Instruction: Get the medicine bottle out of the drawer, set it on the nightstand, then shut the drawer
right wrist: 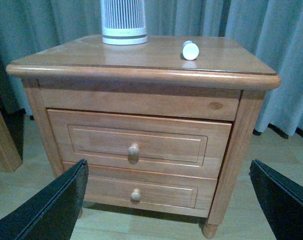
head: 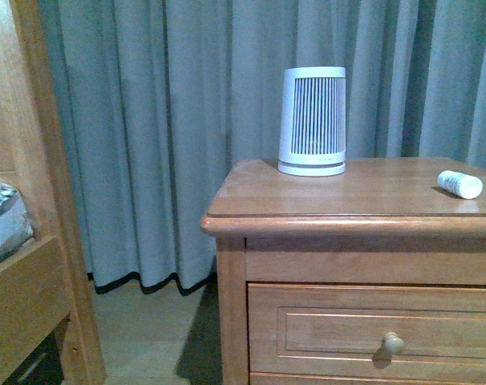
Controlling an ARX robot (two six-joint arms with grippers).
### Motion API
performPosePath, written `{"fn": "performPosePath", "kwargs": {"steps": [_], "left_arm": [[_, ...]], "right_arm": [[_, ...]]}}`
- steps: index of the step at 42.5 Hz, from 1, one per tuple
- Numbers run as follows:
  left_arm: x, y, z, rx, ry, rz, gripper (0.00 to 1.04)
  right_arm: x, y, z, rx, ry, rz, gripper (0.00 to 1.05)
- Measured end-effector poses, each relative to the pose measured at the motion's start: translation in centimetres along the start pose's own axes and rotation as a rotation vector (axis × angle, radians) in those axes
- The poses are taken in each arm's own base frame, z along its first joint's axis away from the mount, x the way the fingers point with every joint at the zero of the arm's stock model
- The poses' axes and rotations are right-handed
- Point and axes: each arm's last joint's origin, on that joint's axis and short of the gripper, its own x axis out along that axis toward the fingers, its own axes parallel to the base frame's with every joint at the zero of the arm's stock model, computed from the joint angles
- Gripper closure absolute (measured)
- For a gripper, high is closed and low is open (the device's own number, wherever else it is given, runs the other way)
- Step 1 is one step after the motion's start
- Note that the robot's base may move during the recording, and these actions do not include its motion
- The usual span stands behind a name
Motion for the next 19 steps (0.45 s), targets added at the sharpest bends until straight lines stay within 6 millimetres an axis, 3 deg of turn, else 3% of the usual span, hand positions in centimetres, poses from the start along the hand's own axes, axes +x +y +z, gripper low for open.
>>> {"fn": "performPosePath", "kwargs": {"steps": [19], "left_arm": [[0.00, 0.00, 0.00, 0.000, 0.000, 0.000, 0.07]], "right_arm": [[0.00, 0.00, 0.00, 0.000, 0.000, 0.000, 0.07]]}}
